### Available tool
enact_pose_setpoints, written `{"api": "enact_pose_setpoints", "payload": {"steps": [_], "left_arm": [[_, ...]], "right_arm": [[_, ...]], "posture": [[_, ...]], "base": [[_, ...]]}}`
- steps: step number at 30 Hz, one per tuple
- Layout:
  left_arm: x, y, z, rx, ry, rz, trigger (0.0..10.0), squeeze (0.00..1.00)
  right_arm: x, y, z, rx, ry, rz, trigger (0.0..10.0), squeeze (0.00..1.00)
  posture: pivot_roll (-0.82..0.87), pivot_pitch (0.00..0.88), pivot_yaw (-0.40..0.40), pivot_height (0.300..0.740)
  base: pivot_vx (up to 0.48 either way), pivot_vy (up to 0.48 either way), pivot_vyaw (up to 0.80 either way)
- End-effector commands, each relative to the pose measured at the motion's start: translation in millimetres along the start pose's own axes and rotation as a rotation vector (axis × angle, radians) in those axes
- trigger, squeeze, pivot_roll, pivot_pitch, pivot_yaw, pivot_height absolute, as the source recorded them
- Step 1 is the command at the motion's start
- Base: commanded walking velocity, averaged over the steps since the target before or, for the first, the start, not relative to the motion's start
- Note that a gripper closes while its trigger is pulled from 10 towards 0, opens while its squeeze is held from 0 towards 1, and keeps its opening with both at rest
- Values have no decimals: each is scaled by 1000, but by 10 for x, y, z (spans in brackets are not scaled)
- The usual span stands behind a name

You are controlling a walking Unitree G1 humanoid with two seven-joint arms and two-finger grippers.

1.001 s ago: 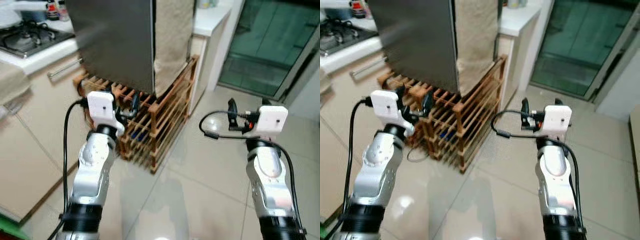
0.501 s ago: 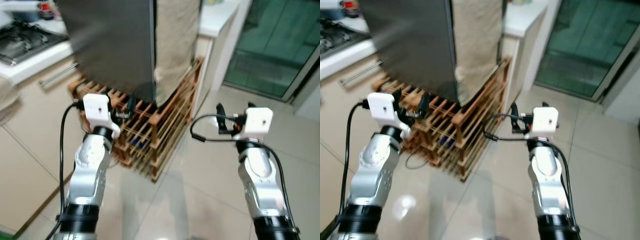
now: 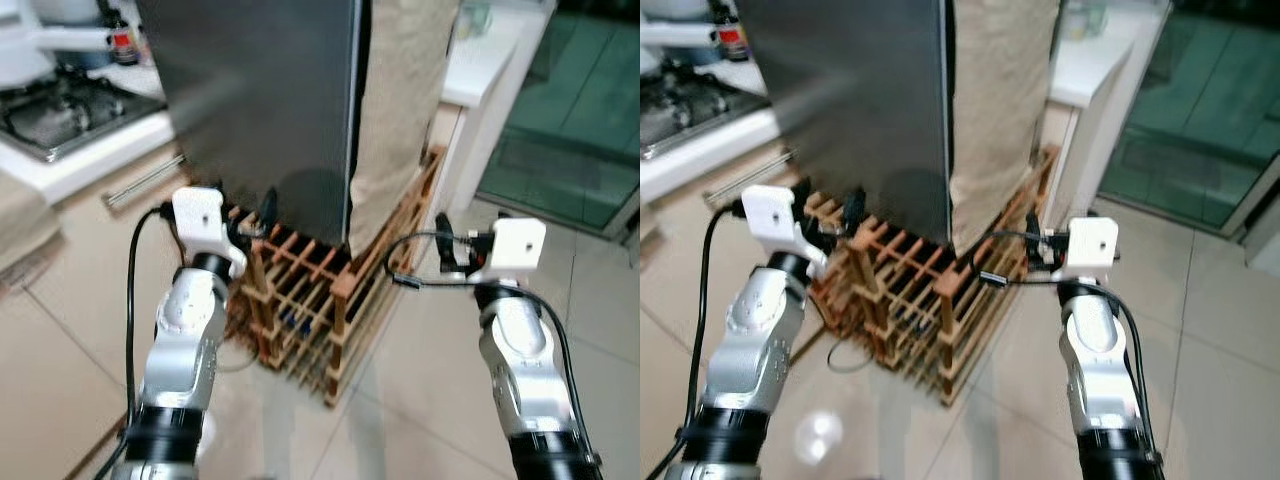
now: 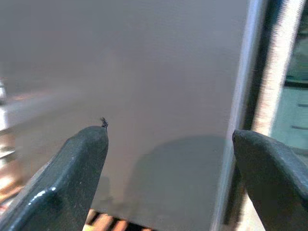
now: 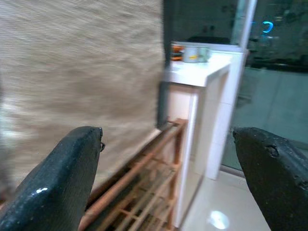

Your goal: Restocking fridge

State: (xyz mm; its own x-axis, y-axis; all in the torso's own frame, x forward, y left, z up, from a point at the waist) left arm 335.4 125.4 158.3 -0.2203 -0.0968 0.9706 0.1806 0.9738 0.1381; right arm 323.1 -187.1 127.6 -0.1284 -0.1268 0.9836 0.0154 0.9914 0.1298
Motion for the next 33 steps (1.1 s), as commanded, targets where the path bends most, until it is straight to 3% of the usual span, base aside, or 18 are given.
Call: {"api": "enact_pose_setpoints", "payload": {"steps": [1, 24, 33], "left_arm": [[-2, -37, -17, -17, 10, -15, 10000, 0], [-102, -26, -28, -34, 54, -40, 10000, 0], [-30, -32, -72, -23, 32, -39, 10000, 0]], "right_arm": [[3, -7, -5, 0, 6, -10, 10000, 0], [-79, -21, 14, -5, 26, -9, 10000, 0], [-41, 7, -5, 10, 4, 2, 10000, 0]], "posture": [[-20, 0, 15, 732], [-11, 0, 17, 732], [-10, 0, 14, 727]], "base": [[0, 0, -638], [0, 0, -590], [0, 0, 0]]}}
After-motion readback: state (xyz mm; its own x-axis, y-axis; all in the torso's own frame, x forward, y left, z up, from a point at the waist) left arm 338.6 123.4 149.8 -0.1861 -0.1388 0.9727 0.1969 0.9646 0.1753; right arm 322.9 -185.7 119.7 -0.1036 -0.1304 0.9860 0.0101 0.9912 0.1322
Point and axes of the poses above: a point about 5 cm out from each wrist's last joint towards the gripper, its own z axis pointing back from the gripper into the wrist, its own x axis along the axis of the wrist's last joint, y = z × x, the point moved 3 cm from there along -z, pointing out of the wrist towards the gripper, and after that the axes turned 11 degrees about -z, right-handed, at the moved point
